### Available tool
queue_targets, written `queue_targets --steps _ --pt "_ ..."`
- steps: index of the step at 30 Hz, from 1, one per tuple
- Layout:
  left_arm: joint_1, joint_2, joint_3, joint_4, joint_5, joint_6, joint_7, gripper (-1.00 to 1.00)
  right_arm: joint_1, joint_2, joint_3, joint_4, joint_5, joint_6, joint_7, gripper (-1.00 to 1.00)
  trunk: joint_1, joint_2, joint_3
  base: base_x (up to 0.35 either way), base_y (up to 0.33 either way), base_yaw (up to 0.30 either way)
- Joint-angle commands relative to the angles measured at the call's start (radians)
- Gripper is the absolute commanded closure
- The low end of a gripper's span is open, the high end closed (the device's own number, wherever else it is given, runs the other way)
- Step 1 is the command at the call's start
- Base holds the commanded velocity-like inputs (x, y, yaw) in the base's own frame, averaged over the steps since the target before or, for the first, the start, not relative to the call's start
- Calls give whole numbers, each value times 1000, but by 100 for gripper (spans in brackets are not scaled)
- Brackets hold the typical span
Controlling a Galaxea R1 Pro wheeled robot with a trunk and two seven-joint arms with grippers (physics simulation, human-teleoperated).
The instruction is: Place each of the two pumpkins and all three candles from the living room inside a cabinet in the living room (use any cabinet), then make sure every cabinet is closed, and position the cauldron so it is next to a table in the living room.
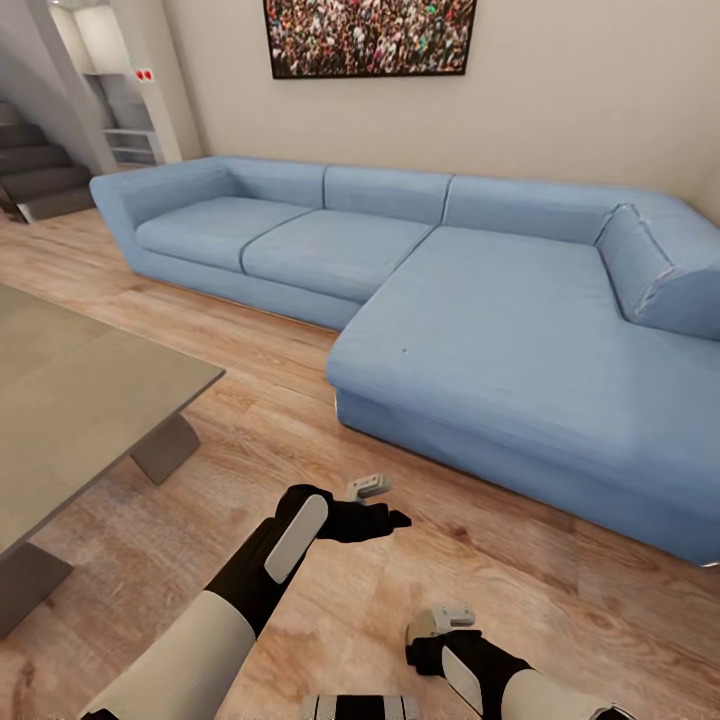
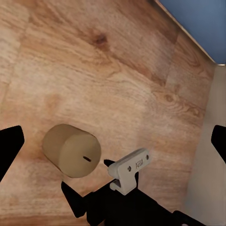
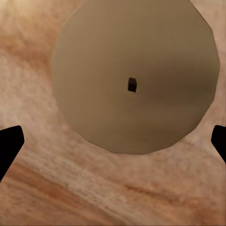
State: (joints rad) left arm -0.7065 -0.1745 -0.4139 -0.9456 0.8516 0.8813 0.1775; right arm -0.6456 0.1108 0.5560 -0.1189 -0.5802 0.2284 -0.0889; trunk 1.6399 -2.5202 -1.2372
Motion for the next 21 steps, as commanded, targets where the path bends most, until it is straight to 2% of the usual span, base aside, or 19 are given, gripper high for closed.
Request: queue_targets --steps 1,12,15,21 --pt "-1 0 -2 -1 11 2 10 -100 0 0 8 -2 -9 5 -6 -100 0 -1 -5 0 0 0" --pt "-1 0 -2 -1 11 2 10 -100 0 0 8 -2 -9 5 -6 -100 5 -3 -47 0 0 0" --pt "0 0 -3 -1 11 2 10 -100 0 0 8 -2 -9 5 -6 -100 5 -3 -47 0 0 0" --pt "-1 0 -3 -1 11 2 10 -100 0 0 8 -2 -9 5 -6 -100 8 -5 -70 0 0 0"
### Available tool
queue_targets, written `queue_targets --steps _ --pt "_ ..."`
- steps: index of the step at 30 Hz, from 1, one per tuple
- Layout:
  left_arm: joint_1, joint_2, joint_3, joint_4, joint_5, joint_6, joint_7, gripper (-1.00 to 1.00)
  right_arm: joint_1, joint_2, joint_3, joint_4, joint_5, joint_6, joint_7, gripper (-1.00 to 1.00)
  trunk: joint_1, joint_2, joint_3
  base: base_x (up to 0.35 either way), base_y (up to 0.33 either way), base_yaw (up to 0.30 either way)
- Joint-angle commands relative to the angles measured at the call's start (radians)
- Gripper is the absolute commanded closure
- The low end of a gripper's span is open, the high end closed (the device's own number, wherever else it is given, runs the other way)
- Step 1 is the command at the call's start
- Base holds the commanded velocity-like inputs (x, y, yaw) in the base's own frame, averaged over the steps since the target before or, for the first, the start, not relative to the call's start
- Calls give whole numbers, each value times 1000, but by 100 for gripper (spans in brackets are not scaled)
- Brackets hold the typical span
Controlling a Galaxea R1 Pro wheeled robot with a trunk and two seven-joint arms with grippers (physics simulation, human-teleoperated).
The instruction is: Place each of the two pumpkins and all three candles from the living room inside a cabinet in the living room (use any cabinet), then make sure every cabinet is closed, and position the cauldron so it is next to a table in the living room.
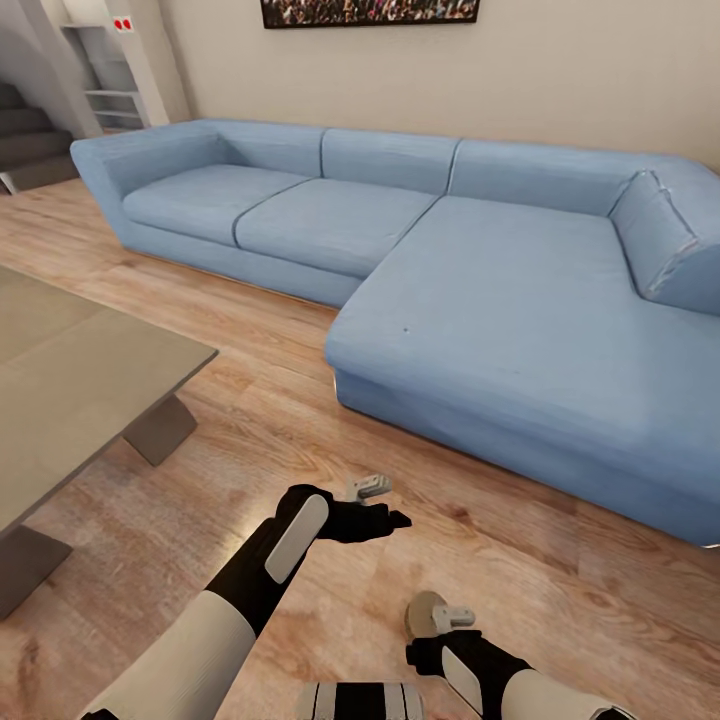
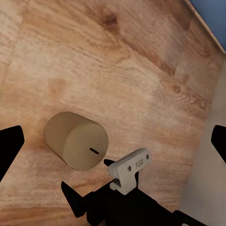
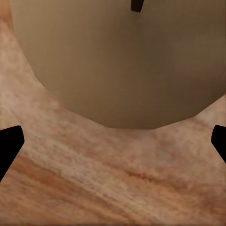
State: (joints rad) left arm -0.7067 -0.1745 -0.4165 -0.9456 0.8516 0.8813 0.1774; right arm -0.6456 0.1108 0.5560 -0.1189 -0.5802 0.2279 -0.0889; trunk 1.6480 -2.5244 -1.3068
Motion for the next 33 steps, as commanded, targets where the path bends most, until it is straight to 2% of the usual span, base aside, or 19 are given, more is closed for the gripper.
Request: queue_targets --steps 1,19,27,33 --pt "0 0 0 -1 11 2 10 -100 0 0 8 -2 -9 5 -6 -100 0 0 -1 0 0 0" --pt "0 0 -1 -1 11 1 10 -100 0 0 8 -2 -9 5 -6 -100 0 0 -1 3 0 0" --pt "0 0 -1 1 11 1 11 -100 0 0 8 -2 -9 5 -6 -100 0 0 -1 213 0 0" --pt "0 0 -1 1 11 1 11 -100 0 0 8 -2 -9 5 -6 -100 0 0 -1 55 0 0"
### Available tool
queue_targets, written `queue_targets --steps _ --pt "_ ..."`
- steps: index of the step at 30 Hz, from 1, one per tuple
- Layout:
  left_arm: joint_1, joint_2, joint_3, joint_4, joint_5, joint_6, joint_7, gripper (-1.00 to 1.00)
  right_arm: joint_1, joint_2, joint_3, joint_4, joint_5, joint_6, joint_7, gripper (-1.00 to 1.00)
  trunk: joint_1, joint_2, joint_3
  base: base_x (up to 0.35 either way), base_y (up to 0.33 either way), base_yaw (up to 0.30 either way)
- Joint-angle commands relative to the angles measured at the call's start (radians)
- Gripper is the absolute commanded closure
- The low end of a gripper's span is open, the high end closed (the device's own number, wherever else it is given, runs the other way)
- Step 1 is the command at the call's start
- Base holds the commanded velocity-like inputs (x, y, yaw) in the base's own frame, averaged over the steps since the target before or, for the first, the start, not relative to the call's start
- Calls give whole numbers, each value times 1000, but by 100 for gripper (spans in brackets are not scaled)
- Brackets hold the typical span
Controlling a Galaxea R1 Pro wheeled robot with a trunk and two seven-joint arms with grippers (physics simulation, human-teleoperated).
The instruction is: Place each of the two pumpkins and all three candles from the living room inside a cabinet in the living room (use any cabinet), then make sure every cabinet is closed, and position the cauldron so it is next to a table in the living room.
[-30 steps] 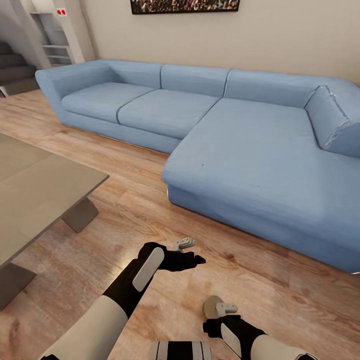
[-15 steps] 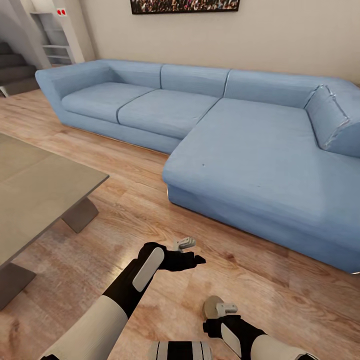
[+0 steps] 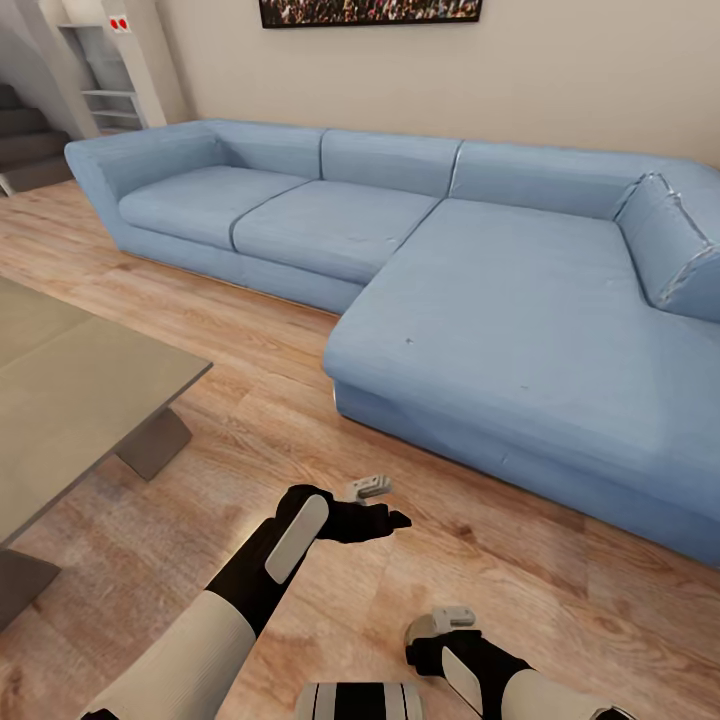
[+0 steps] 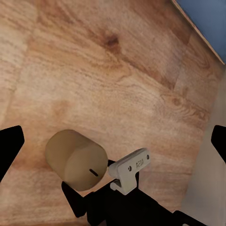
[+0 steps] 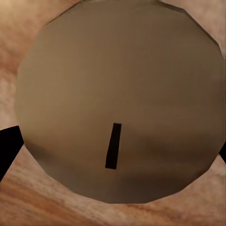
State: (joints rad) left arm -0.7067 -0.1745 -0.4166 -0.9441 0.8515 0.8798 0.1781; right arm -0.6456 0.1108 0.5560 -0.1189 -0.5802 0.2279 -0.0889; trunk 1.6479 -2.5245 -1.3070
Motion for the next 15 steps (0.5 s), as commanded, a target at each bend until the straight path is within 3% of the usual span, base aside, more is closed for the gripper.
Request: queue_targets --steps 1,11,15 --pt "0 0 -1 -1 11 2 10 -100 0 0 8 -2 -9 5 -6 -100 0 0 -1 9 0 0" --pt "0 0 -2 -1 11 2 9 -100 0 0 9 -2 -9 5 -6 -100 0 0 -1 4 0 0" --pt "0 0 -2 -1 10 2 10 -100 0 0 9 -2 -9 5 -6 -100 0 0 -1 130 0 0"
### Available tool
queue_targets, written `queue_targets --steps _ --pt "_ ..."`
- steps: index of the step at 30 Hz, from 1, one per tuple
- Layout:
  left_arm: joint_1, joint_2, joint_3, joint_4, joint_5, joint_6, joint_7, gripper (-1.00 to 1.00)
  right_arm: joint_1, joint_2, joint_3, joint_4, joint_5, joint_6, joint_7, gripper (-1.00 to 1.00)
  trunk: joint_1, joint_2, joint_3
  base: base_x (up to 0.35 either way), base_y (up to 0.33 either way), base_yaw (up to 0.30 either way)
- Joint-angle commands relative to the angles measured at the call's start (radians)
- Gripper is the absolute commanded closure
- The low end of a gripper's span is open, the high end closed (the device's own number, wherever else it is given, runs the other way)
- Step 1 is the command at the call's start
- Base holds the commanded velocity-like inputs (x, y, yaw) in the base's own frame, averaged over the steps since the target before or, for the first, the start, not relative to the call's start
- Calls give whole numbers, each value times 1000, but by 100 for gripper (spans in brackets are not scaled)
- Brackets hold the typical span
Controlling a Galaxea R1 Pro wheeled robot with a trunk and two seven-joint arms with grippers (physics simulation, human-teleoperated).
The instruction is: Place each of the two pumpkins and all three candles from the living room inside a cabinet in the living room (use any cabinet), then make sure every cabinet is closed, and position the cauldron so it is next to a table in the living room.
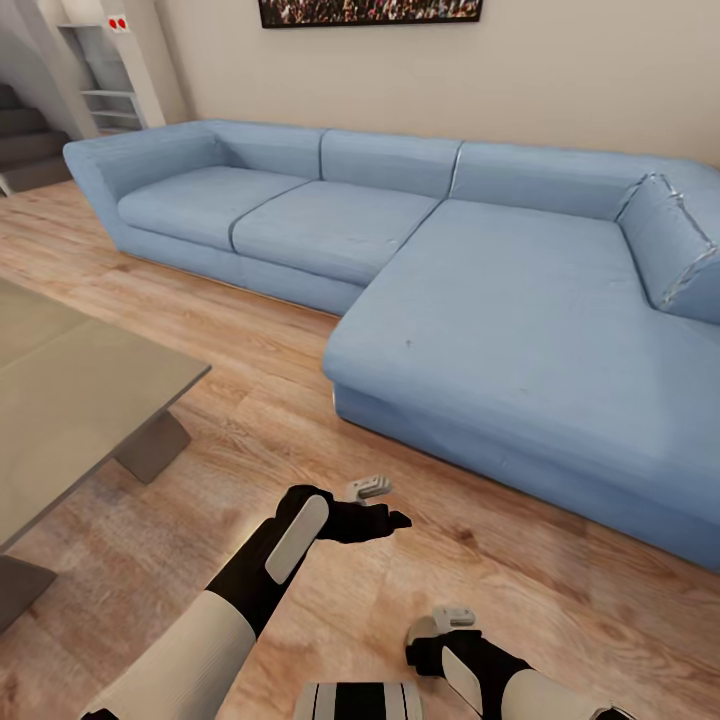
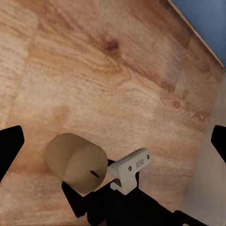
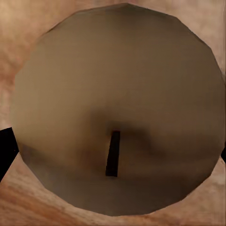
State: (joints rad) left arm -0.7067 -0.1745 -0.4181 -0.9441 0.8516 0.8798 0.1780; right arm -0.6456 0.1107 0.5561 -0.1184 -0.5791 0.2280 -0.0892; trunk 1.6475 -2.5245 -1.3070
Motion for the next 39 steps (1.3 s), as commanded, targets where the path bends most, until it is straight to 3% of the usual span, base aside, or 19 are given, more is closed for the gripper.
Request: queue_targets --steps 1,3,4,29,39 --pt "0 0 -1 -1 10 2 10 -100 0 0 8 -3 -10 5 -6 -100 0 0 -1 182 0 0" --pt "0 0 -1 -1 10 2 10 -100 0 0 8 -3 -10 5 -6 -100 0 0 -1 129 0 0" --pt "0 0 -1 -1 10 2 10 -100 0 0 8 -3 -11 5 -6 100 0 0 -1 41 0 0" --pt "0 0 -3 0 10 2 11 -100 0 0 8 -3 -12 5 -6 100 0 0 -1 2 0 0" --pt "0 0 -14 20 9 2 11 -100 0 0 7 -3 -13 6 -6 100 -4 2 38 0 0 0"
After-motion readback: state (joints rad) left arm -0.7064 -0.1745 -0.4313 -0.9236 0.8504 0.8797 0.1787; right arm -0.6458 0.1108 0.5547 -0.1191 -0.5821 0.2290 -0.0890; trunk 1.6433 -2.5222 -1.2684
